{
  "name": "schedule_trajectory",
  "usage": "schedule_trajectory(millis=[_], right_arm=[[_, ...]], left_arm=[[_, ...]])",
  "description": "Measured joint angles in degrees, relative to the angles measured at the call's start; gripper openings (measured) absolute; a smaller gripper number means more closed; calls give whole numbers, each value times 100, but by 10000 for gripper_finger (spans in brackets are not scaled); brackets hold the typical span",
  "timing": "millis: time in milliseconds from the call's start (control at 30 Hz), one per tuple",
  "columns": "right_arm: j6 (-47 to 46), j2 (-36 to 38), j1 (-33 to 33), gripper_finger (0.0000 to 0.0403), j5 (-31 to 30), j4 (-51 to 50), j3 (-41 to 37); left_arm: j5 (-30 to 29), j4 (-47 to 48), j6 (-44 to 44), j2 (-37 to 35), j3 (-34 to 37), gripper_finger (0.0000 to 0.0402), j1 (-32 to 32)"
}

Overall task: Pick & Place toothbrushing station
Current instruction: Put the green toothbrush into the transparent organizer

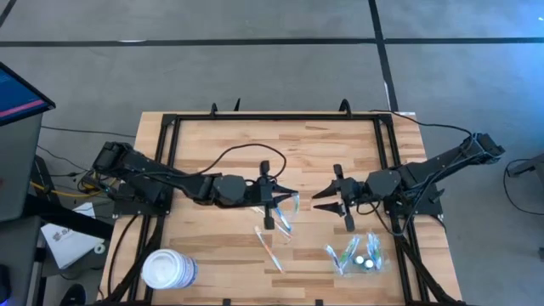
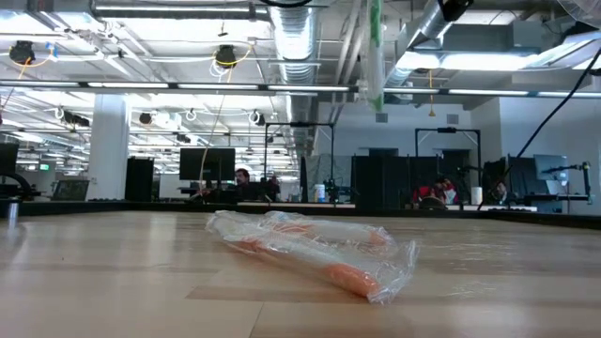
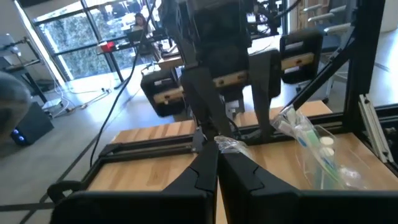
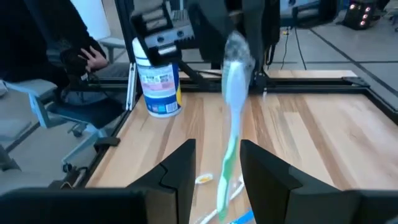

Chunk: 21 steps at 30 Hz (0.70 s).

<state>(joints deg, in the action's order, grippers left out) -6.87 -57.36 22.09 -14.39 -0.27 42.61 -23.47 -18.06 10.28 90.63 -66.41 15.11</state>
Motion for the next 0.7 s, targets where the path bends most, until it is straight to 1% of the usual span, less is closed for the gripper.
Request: schedule_trajectory(millis=[233, 467, 700], right_arm=[[-1, -138, -85, 117, 8, 28, -22], [97, -392, -137, 117, 262, 506, -10], [140, -570, -205, 117, 334, 792, -16]], left_arm=[[122, -216, 0, 0, -13, 0, 0], [130, -312, 0, 0, -13, 0, 0], [130, -320, 0, 0, -13, 0, 0]])
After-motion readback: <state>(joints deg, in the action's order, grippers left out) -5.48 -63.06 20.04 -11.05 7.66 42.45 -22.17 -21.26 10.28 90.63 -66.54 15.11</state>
